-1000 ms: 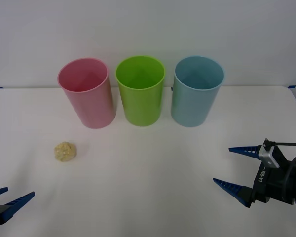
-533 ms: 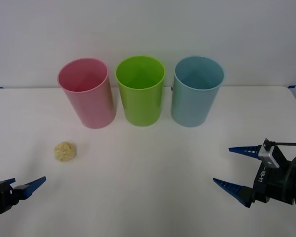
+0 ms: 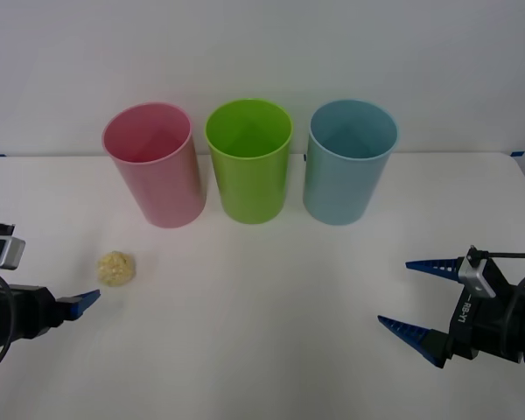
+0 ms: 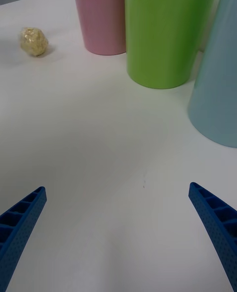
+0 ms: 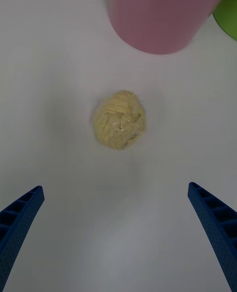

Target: Put cans in the blue bin and PET bottles in the pink bin and trash in the green bin.

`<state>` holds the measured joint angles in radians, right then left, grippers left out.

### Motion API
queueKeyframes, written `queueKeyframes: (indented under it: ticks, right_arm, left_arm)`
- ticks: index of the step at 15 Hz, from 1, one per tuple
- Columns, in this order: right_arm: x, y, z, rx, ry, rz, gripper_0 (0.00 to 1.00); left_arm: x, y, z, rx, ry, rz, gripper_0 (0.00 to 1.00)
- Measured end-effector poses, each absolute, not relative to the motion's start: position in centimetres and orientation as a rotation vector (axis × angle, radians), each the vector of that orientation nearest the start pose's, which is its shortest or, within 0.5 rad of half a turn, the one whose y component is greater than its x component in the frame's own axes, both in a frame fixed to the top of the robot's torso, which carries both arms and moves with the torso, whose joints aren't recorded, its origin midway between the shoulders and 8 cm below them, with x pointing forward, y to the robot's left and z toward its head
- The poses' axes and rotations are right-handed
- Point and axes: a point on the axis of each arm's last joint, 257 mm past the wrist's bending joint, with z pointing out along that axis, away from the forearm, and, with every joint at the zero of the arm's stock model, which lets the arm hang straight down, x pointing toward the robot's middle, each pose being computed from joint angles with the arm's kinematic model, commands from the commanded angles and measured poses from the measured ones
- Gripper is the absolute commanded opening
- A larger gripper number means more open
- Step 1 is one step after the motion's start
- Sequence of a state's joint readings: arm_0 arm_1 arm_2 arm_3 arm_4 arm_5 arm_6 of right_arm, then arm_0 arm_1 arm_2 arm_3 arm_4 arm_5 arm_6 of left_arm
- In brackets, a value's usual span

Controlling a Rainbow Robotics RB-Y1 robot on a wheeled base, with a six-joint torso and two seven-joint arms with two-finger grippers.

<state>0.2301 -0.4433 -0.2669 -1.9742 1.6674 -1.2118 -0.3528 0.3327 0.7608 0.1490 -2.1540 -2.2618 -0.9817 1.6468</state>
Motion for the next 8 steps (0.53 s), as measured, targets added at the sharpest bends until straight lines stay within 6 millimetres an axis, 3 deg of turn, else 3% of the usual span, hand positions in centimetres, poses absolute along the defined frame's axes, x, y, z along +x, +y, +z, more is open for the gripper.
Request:
queueKeyframes:
  ticks: [8]
  right_arm:
    - [36.4, -21.2, -23.4, -1.009, 1.771, 0.472, 1.0]
  left_arm:
    - [41.8, 34.0, -27.9, 0.12, 2.435, -0.128, 1.0]
